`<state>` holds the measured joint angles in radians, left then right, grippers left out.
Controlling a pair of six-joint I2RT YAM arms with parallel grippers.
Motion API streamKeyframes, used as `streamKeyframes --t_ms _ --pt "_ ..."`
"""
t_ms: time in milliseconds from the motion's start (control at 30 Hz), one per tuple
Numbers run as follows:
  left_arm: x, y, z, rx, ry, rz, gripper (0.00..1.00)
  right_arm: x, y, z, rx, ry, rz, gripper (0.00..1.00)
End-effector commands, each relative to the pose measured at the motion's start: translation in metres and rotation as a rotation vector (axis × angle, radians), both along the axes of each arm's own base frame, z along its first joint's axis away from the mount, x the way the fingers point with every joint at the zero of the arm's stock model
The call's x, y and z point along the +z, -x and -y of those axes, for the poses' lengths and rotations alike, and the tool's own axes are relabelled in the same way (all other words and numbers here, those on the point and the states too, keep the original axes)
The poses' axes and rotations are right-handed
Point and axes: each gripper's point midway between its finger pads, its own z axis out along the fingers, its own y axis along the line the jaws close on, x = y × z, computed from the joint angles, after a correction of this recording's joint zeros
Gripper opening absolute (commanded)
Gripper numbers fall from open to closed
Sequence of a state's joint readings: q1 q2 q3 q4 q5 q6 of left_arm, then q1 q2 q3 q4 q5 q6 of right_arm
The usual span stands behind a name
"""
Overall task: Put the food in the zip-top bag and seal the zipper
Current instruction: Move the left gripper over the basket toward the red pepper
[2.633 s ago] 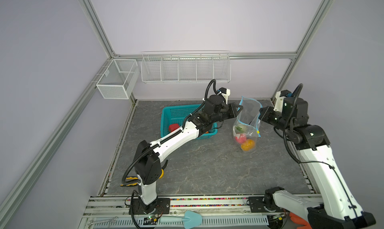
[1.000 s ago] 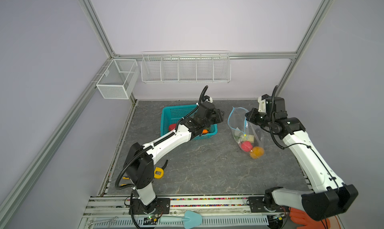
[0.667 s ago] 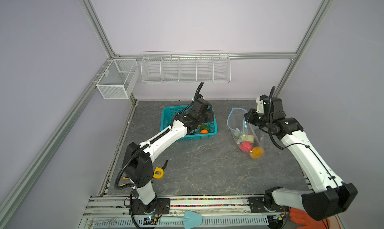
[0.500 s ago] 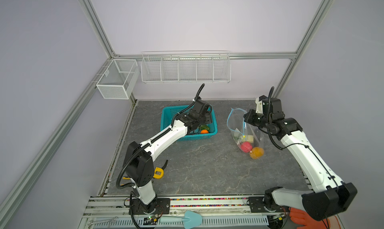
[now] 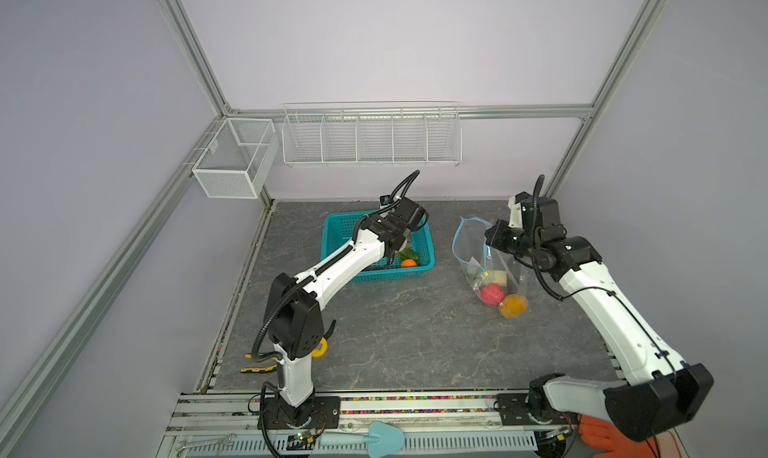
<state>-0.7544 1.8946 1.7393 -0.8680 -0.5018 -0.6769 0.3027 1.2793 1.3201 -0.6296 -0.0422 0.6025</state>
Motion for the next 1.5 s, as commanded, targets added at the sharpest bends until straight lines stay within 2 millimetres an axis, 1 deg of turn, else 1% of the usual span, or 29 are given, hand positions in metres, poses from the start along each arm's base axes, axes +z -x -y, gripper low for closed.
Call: streamKeyframes --t_ms 0,100,200,267,367,500,600,633,767,867,1167,1367,1467 --pt "-0.009 0.004 -0.025 0.046 -0.128 -0.002 0.57 -0.002 0.001 -0.003 -0.001 -0.004 0.000 0.07" --pt "-0.011 0.003 -0.030 0.042 -0.152 0.015 0.58 0.000 0.003 -0.003 -0.002 -0.001 0.006 0.07" --pt "-0.023 0.002 -0.027 0.018 -0.131 -0.019 0.58 0.000 0.003 -0.005 0.006 0.001 0.007 0.07" --pt "-0.033 0.000 -0.033 0.026 -0.137 -0.058 0.57 -0.001 0.003 -0.006 0.011 0.005 0.004 0.07" --pt "-0.045 -0.004 -0.048 0.049 -0.135 -0.109 0.59 0.000 0.004 -0.006 0.014 0.015 0.006 0.07" --pt "-0.051 -0.010 -0.061 0.059 -0.097 -0.109 0.76 0.000 0.004 -0.008 0.022 0.019 0.007 0.07" --pt "-0.052 -0.016 -0.073 0.077 -0.118 -0.113 0.84 0.001 0.003 -0.009 0.027 0.027 0.007 0.07" --pt "-0.054 -0.018 -0.078 0.088 -0.131 -0.122 0.85 0.002 0.002 -0.010 0.029 0.027 0.009 0.07" --pt "-0.070 -0.026 -0.096 0.139 -0.175 -0.158 0.85 0.006 0.001 -0.012 0.042 0.033 0.019 0.07" --pt "-0.075 -0.031 -0.106 0.168 -0.175 -0.170 0.85 0.006 0.001 -0.011 0.039 0.037 0.022 0.07" --pt "-0.093 -0.041 -0.135 0.228 -0.174 -0.229 0.83 -0.006 -0.001 -0.019 0.067 0.035 -0.008 0.07" --pt "-0.105 -0.046 -0.139 0.235 -0.148 -0.257 0.82 -0.008 -0.003 -0.022 0.074 0.034 -0.011 0.07" --pt "-0.114 -0.044 -0.138 0.231 -0.135 -0.282 0.78 -0.009 -0.005 -0.023 0.075 0.034 -0.014 0.07"
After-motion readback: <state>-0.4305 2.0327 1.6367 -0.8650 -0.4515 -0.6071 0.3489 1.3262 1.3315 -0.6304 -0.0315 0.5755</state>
